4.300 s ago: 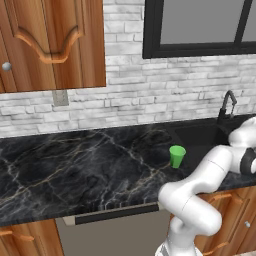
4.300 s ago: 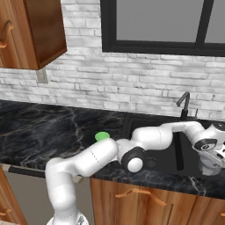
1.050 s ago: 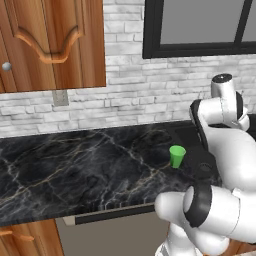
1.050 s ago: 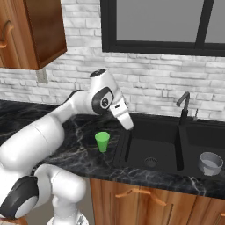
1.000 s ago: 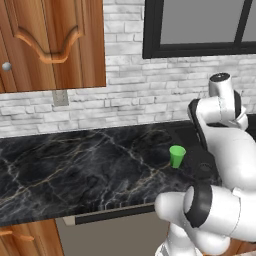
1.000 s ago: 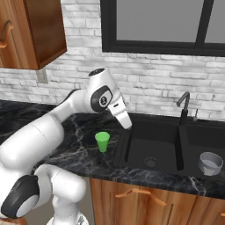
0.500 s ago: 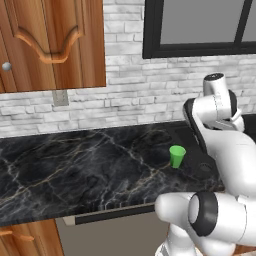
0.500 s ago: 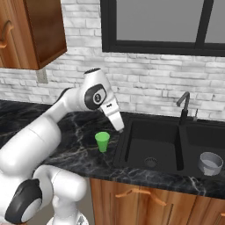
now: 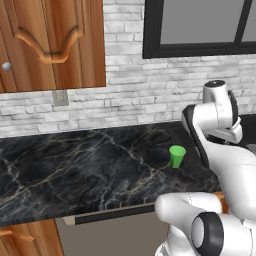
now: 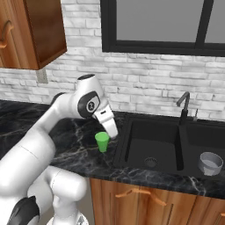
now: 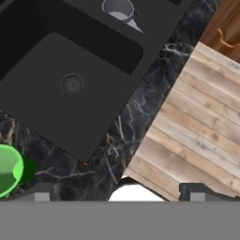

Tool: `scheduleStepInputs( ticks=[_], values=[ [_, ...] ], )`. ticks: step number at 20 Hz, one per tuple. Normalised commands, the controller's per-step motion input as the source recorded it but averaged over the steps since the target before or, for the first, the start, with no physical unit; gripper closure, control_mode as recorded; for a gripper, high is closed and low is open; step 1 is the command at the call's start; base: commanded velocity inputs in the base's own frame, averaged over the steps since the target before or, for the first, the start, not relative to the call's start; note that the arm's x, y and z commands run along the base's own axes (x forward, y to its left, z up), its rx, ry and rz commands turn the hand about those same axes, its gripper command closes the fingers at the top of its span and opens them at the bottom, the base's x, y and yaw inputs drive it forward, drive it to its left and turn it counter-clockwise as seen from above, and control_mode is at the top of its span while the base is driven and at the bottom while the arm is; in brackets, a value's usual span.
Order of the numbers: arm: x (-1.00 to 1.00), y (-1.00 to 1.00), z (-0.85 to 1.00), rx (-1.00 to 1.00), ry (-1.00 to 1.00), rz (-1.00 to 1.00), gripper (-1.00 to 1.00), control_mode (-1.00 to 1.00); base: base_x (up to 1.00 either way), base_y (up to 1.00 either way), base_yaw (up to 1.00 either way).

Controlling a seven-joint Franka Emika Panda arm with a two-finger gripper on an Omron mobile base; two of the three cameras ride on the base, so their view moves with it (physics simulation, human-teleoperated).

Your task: Move any existing items from the left basin to the right basin for drying. Then move the cup from the counter to the left basin of the sink for washing.

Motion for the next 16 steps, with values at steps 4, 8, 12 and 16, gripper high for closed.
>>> scheduleStepInputs(
  ticks=[4, 8, 12, 16],
  values=[
    [-0.01, 0.29, 0.0, 0.08, 0.02, 0.08, -1.0, -1.0, 0.0, 0.0, 0.0],
    [0.01, 0.36, -0.02, 0.08, 0.04, 0.1, -1.0, -1.0, 0.0, 0.0, 0.0],
    [0.01, 0.31, -0.1, 0.07, 0.02, 0.11, -1.0, -1.0, 0.0, 0.0, 0.0],
    [0.12, 0.07, -0.16, 0.08, 0.0, 0.11, -1.0, -1.0, 0.0, 0.0, 0.0]
  ],
)
